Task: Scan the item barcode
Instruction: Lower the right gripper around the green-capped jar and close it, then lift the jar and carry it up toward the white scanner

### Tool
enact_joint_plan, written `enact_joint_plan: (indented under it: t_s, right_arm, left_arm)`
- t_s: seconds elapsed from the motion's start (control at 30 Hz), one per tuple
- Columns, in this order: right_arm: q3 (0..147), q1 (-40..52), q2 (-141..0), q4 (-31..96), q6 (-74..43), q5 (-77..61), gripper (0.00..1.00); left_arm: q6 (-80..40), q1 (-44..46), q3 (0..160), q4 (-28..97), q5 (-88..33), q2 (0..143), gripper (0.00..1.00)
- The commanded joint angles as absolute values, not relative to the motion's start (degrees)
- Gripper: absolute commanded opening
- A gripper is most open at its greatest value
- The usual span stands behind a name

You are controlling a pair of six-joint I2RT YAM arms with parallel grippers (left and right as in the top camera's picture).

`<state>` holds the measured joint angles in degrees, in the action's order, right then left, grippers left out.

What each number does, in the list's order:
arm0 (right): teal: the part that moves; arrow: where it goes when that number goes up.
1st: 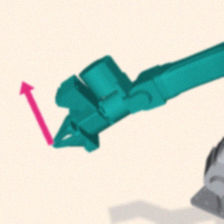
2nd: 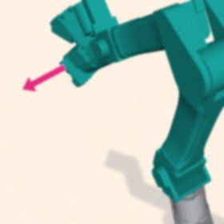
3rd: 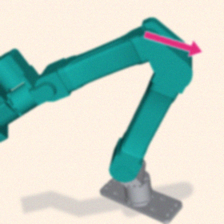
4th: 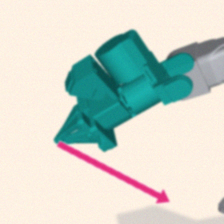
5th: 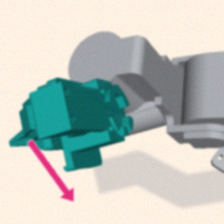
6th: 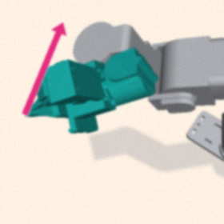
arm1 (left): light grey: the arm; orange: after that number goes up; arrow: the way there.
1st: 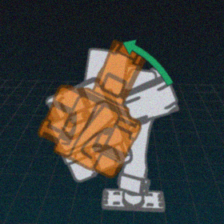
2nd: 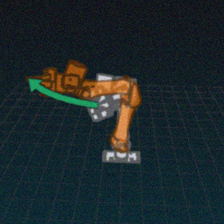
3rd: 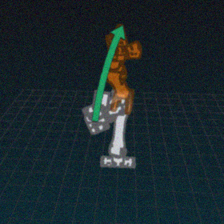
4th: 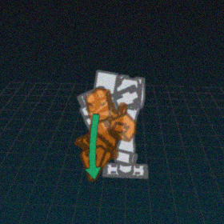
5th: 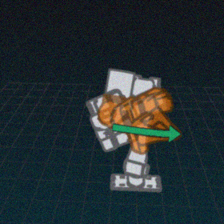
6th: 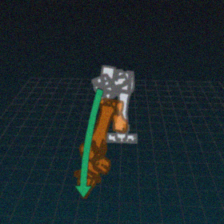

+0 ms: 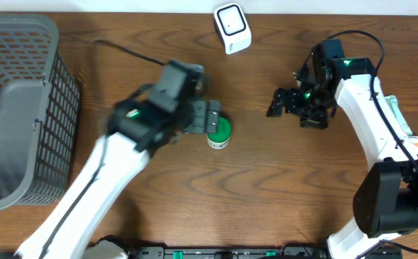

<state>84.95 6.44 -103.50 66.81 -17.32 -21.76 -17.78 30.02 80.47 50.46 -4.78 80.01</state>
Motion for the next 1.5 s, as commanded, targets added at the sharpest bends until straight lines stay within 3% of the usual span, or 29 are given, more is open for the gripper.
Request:
enact_joint_plan:
  t_s: [0.0,0.27,0.53,0.77,1.47]
  right_arm:
    - [84.6,8.6,-103.9,66.6,-26.4,-31.8,0.99]
    - [84.6,22.1,-103.9,65.9,-62.7,-18.1,0.98]
    - [84.6,33.6,-104.4,58.4,-82.2,-11.6,0.99]
    - [84.6,36.9,-105.8,57.4,-87.9,-6.1,0.98]
    - [84.6,36.8,-116.2,49.4,-85.0,-3.6,0.97]
  left_arm:
    - [-18.1,27.3,81.7,50.7,-0.5,72.8,0.98]
    - [-23.8,22.3,81.7,50.7,13.2,59.2,0.98]
    - [-24.4,21.5,81.7,51.0,15.3,55.7,0.98]
    - [-25.8,21.5,81.7,52.0,15.1,55.7,0.98]
    - [-27.3,21.5,81.6,54.2,15.1,55.7,0.98]
